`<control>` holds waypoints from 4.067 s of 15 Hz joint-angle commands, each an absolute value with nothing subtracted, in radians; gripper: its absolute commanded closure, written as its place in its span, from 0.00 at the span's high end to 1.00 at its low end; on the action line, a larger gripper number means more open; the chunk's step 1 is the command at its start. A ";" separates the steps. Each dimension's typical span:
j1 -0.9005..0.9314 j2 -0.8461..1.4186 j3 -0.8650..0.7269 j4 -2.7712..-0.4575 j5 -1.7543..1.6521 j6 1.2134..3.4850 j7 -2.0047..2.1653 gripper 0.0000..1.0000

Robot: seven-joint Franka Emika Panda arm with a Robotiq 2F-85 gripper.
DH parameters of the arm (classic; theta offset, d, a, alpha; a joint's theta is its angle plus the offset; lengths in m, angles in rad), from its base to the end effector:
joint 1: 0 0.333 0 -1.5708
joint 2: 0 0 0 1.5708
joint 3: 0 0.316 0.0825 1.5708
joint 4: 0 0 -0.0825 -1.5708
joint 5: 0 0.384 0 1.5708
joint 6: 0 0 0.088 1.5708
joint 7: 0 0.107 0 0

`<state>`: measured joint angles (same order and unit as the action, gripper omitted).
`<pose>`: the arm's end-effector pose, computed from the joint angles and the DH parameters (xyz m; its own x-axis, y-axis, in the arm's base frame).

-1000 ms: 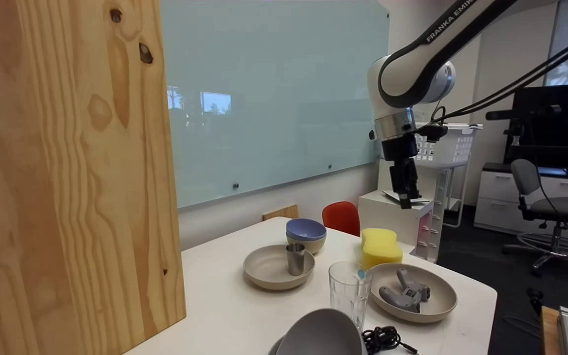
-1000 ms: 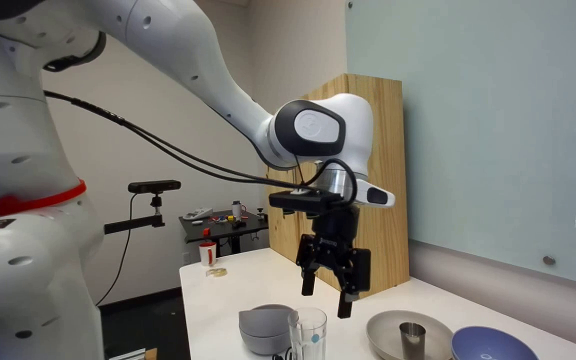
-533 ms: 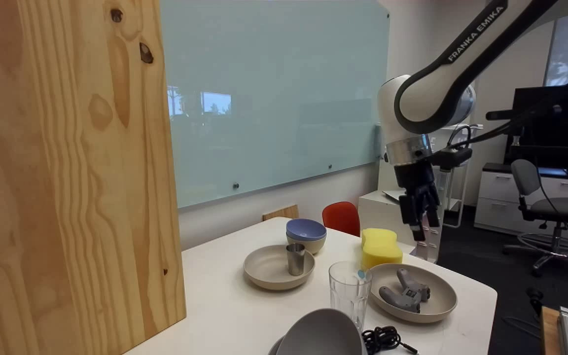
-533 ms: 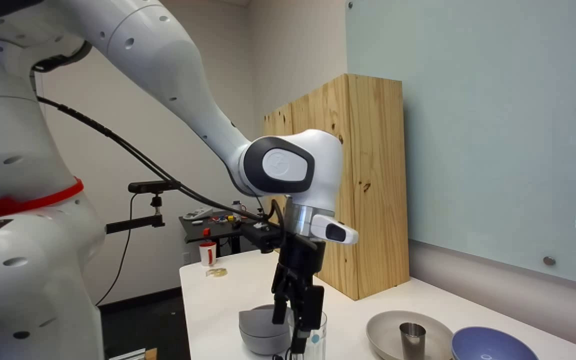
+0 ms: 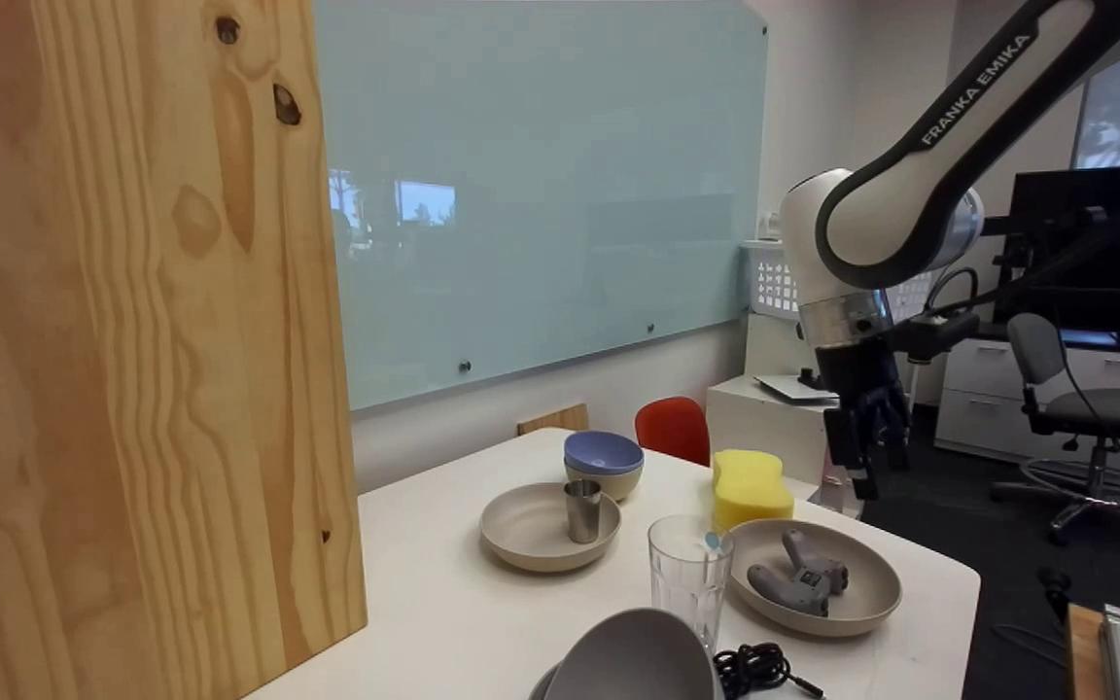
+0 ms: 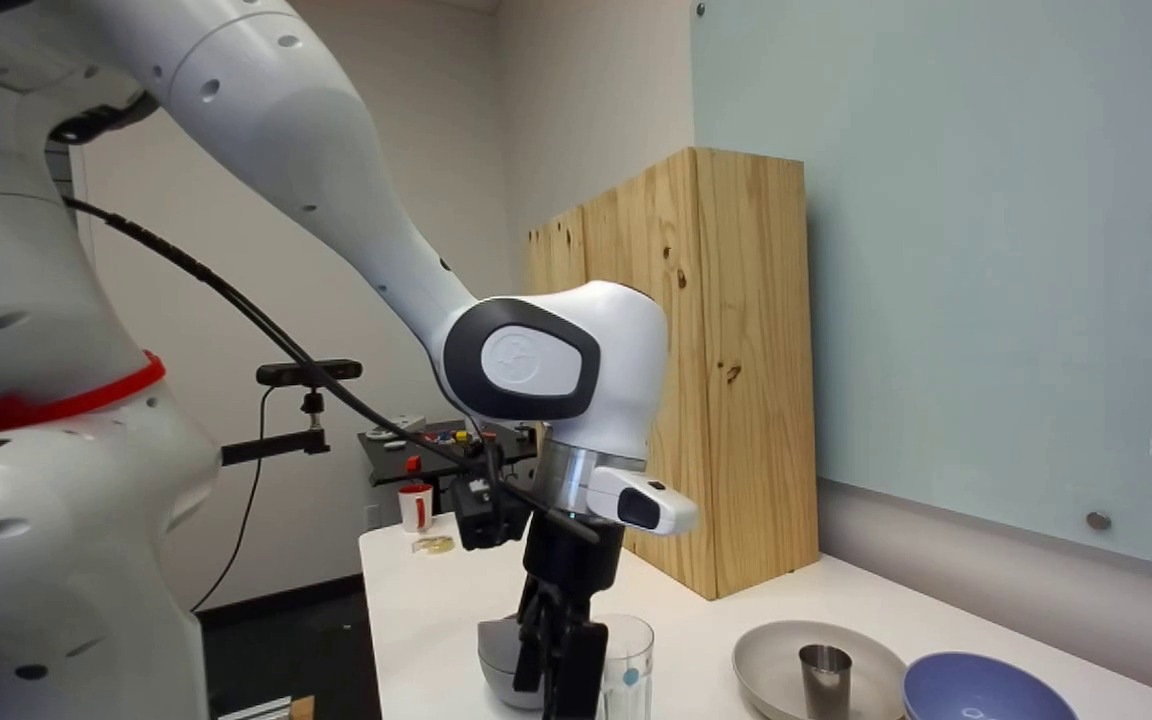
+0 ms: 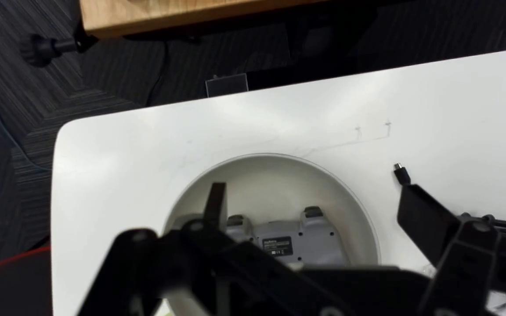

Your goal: Put the gaming console directly onto the table

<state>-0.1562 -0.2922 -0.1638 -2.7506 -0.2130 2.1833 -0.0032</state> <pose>0.3317 -0.1133 0.2857 0.9470 -0.1618 -0.2776 -0.1432 -0.9860 0.0859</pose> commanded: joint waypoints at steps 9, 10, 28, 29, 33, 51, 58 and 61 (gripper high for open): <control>-0.240 -0.201 -0.194 -2.737 -0.195 2.409 0.127 1.00; -0.257 -0.181 -0.196 -2.736 -0.198 2.458 0.165 1.00; -0.114 0.270 -0.286 -2.507 -0.163 2.784 0.786 1.00; -0.096 0.277 -0.287 -2.495 -0.152 2.778 0.810 1.00; -0.064 0.267 -0.278 -2.490 -0.076 2.709 0.889 1.00; -0.112 0.267 -0.219 -2.620 0.190 2.686 0.796 1.00; -0.155 0.271 -0.210 -2.649 0.260 2.732 0.640 1.00; -0.158 0.285 -0.203 -2.652 0.277 2.758 0.597 1.00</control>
<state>-0.1409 0.2535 -0.2261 -2.6398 0.2300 2.7123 0.6762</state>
